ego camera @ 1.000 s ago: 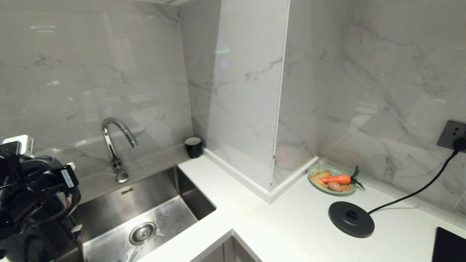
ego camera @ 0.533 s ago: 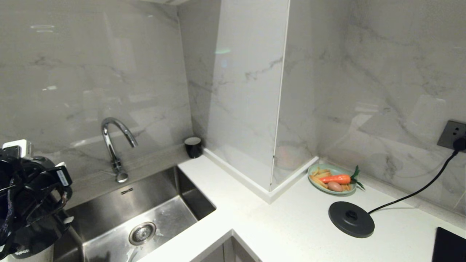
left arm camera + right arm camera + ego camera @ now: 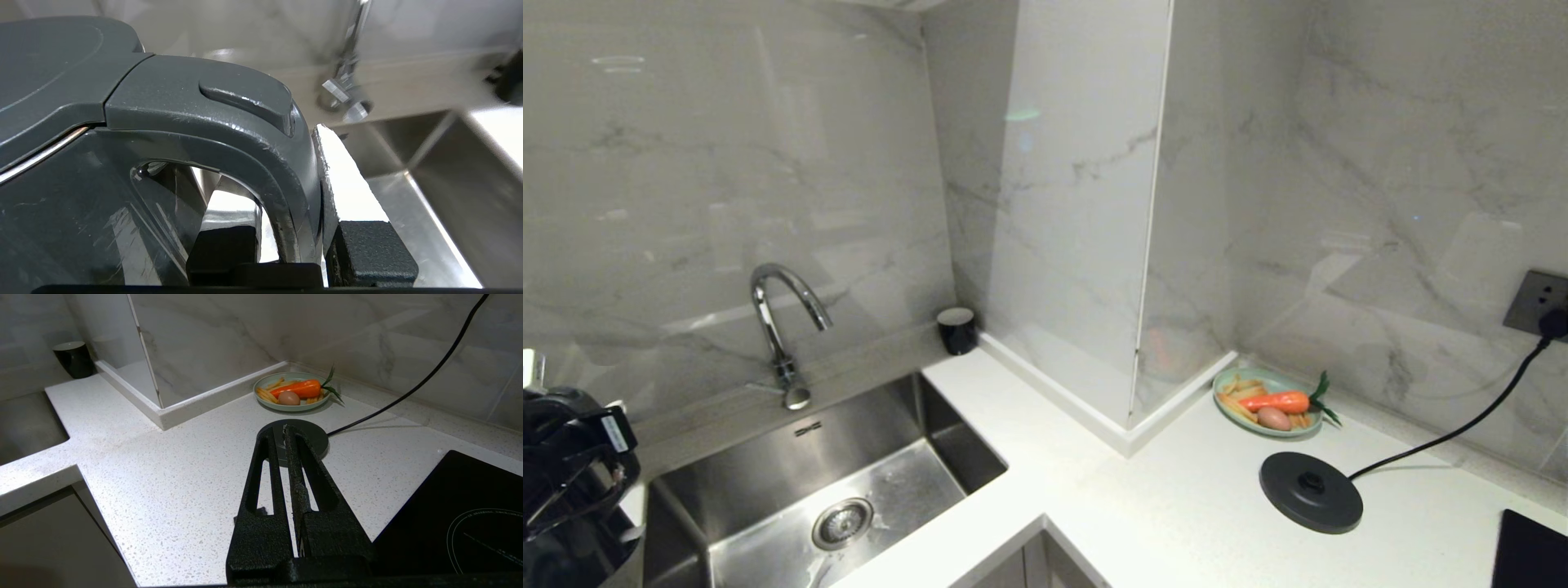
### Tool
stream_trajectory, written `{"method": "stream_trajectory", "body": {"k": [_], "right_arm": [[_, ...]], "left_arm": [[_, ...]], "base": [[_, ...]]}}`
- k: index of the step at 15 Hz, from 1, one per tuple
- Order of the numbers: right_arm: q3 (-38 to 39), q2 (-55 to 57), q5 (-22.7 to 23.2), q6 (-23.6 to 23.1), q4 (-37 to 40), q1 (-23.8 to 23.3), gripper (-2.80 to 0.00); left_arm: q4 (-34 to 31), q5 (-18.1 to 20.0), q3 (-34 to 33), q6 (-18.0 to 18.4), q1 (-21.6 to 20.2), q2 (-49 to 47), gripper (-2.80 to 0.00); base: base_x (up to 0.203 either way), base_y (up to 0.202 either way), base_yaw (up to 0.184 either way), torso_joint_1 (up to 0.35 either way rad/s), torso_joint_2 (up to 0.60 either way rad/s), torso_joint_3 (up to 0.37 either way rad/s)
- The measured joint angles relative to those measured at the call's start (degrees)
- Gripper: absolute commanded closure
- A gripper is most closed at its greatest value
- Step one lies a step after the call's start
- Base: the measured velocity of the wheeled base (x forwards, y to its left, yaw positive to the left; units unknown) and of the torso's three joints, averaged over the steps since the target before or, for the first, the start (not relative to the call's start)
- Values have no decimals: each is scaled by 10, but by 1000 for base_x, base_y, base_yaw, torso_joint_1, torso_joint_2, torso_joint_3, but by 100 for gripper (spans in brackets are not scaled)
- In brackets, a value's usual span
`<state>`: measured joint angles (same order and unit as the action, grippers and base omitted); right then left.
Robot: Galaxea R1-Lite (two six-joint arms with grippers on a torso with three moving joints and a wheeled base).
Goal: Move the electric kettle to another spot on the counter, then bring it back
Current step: Place it by the sink
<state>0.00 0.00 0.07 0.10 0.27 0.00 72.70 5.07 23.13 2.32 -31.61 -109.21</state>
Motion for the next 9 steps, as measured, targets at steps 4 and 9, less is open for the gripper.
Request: {"method": "stream_trajectory", "body": {"k": [4, 9], "right_arm": [[0, 0, 0, 0, 0, 0, 0], [0, 0, 0, 0, 0, 0, 0]], "left_arm": [[31, 23, -10, 2, -36, -28, 0], [138, 28, -43, 32, -57, -112, 0]], "base": [[0, 0, 0, 0, 0, 0], [0, 0, 0, 0, 0, 0]]}}
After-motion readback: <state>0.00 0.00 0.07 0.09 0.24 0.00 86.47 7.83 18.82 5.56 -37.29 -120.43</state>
